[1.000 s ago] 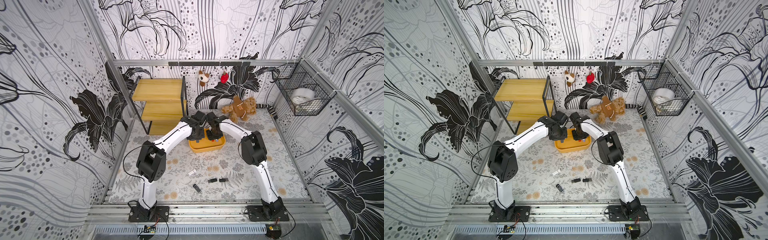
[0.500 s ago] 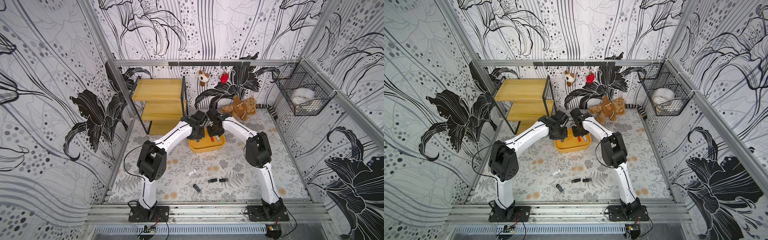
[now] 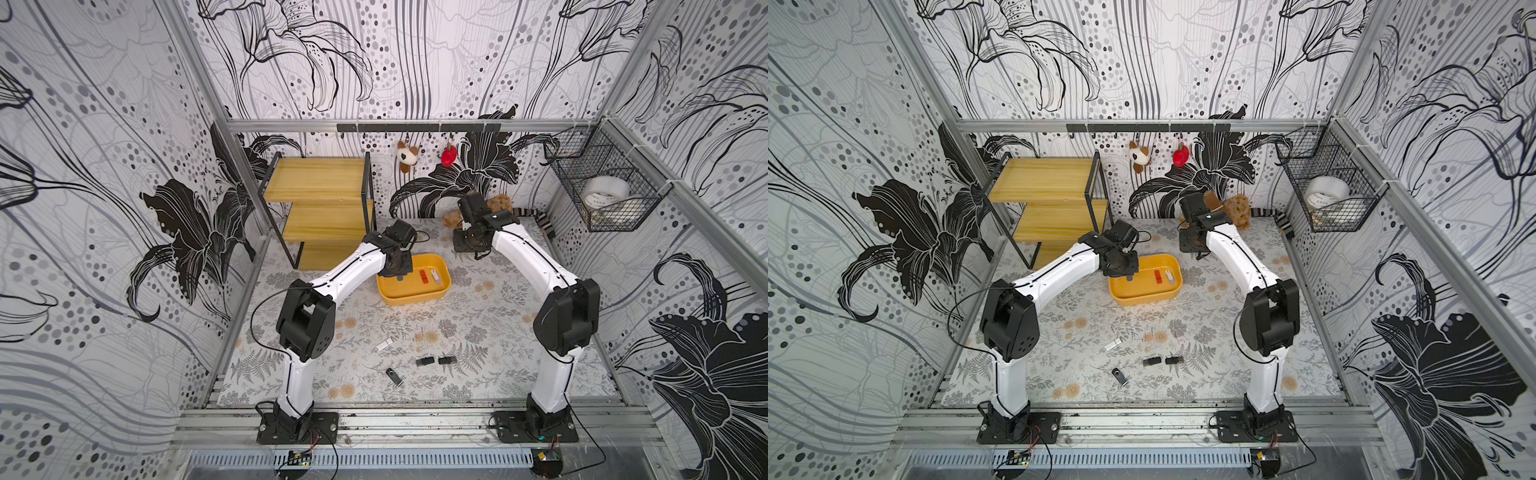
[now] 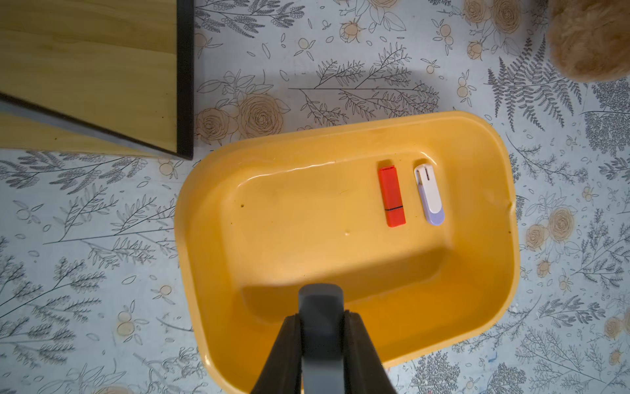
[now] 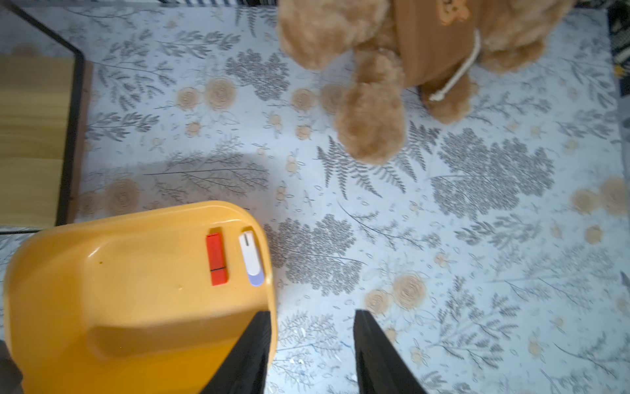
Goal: Put the usb flash drive into the storage box
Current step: Place the USB flash in the storage box.
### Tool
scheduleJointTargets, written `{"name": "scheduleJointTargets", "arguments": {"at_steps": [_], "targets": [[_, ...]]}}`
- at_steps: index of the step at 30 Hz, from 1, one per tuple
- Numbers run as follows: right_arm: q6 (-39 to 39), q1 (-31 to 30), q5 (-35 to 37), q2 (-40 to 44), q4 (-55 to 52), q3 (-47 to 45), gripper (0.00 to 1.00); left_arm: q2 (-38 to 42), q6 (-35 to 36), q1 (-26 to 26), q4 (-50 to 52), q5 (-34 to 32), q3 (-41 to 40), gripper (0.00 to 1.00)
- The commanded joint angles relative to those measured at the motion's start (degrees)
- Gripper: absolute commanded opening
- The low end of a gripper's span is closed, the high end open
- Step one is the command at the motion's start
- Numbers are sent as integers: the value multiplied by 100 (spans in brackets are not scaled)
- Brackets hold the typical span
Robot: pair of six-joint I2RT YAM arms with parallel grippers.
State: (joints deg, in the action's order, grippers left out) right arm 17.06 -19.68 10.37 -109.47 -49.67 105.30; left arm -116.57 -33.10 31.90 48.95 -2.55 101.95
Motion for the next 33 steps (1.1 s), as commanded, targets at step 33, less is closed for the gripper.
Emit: {"name": "scheduleJointTargets", "arguments": {"at_steps": [33], "targets": [[412,17,-244,1367,307,-2197,45,-885,-10,-158,-118,-555,13,0]]}}
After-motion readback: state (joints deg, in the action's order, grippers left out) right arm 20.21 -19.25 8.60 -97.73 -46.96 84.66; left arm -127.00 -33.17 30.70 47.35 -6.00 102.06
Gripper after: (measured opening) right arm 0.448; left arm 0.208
